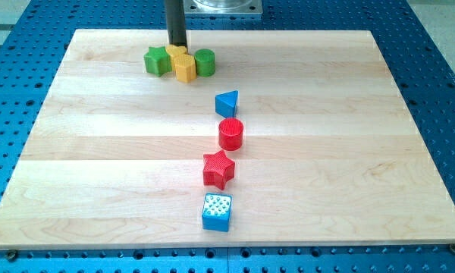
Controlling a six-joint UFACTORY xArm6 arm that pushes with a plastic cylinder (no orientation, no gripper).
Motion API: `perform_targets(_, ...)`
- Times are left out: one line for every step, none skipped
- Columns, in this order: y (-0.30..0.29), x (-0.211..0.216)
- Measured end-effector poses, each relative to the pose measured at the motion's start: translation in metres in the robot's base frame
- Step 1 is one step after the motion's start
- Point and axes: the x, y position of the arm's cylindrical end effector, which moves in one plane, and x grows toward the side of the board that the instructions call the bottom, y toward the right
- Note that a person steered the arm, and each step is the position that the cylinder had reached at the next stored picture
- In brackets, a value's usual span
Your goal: Group up the green and yellow blocks at the top left
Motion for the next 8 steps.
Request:
perform_targets(0.009,-0.005)
perform_targets(0.062,-0.057)
perform_targets(0.147,-0.047)
perform_targets(0.150,0.022)
perform_targets(0.116,0.023)
perform_targets(0.110,0.023)
perform_targets(0.108,0.023)
perform_targets(0.093,0.023)
